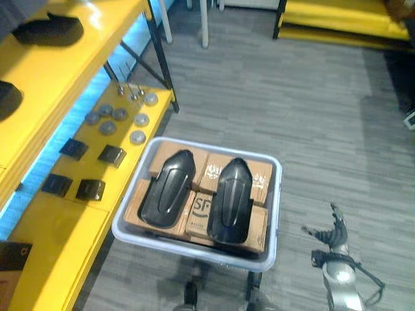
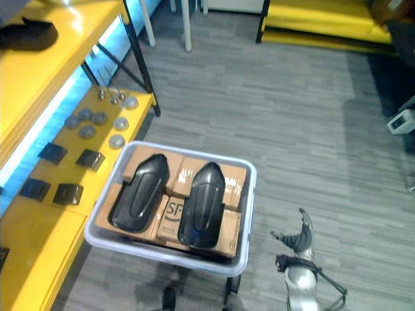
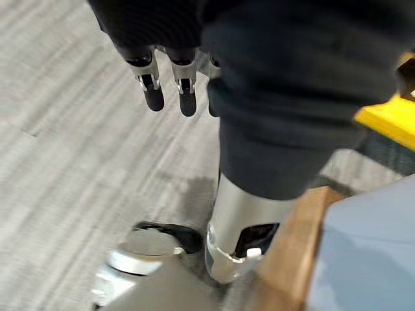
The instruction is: Walk over and take plastic housings, then place them on the shelf
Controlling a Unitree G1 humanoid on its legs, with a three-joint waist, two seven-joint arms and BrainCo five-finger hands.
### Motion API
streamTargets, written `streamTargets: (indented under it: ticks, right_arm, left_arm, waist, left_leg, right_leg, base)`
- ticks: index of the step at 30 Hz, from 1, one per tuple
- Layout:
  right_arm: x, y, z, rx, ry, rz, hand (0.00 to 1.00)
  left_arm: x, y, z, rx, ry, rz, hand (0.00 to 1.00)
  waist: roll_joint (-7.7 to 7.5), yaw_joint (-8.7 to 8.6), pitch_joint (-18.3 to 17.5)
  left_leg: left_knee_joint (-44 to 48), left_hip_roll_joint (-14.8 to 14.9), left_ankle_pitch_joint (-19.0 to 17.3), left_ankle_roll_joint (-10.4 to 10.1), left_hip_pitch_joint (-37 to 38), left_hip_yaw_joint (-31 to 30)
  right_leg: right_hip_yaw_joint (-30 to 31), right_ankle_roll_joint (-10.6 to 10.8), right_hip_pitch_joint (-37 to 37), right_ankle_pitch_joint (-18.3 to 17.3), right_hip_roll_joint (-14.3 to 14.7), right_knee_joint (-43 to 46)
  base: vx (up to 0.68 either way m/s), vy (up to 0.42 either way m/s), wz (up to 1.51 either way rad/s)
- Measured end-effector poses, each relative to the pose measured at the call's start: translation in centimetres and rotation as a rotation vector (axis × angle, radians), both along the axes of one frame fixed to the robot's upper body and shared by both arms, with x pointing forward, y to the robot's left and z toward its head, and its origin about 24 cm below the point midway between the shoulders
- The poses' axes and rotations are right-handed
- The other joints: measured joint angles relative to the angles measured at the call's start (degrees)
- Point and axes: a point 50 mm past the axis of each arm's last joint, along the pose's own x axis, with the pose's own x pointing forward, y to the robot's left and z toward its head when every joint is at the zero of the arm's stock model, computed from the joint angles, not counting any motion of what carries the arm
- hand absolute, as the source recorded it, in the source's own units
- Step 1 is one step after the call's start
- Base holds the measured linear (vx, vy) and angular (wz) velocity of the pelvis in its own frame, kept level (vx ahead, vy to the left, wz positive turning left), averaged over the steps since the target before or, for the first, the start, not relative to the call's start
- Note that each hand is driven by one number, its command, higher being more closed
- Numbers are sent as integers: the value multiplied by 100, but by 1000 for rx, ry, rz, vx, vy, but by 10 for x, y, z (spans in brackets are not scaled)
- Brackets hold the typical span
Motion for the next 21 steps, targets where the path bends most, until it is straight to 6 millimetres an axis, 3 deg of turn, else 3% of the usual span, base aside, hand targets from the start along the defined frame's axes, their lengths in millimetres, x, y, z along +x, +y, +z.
streamTargets:
  ticks: [3, 9, 14, 21]
  right_arm:
    - [22, 2, 28, -57, -94, 0, 0]
    - [48, 9, 57, -95, -177, 20, 0]
    - [57, 28, 64, -107, -202, 80, 0]
    - [60, 49, 55, -104, -169, 157, 0]
  left_arm:
    - [20, -7, 5, 8, -48, -37, 0]
    - [35, -14, 8, -7, -89, -58, 0]
    - [40, -21, 9, -12, -93, -95, 0]
    - [41, -27, 8, -19, -89, -125, 0]
  waist:
    - [43, 64, 259]
    - [147, 205, 382]
    - [190, 236, 426]
    - [214, 263, 446]
  left_leg:
    - [146, -33, 4, 7, -342, -64]
    - [240, -119, 31, 43, -692, -100]
    - [254, -150, 47, 63, -806, -211]
    - [226, -195, 105, 91, -824, -242]
  right_leg:
    - [-45, -17, -218, 117, -59, 0]
    - [-80, 8, -523, 176, -142, 5]
    - [-209, 7, -560, 175, -176, 5]
    - [-251, 9, -565, 173, -219, 32]
  base:
    - [-42, 30, 12]
    - [23, 49, 8]
    - [36, 35, 13]
    - [-9, 32, 6]
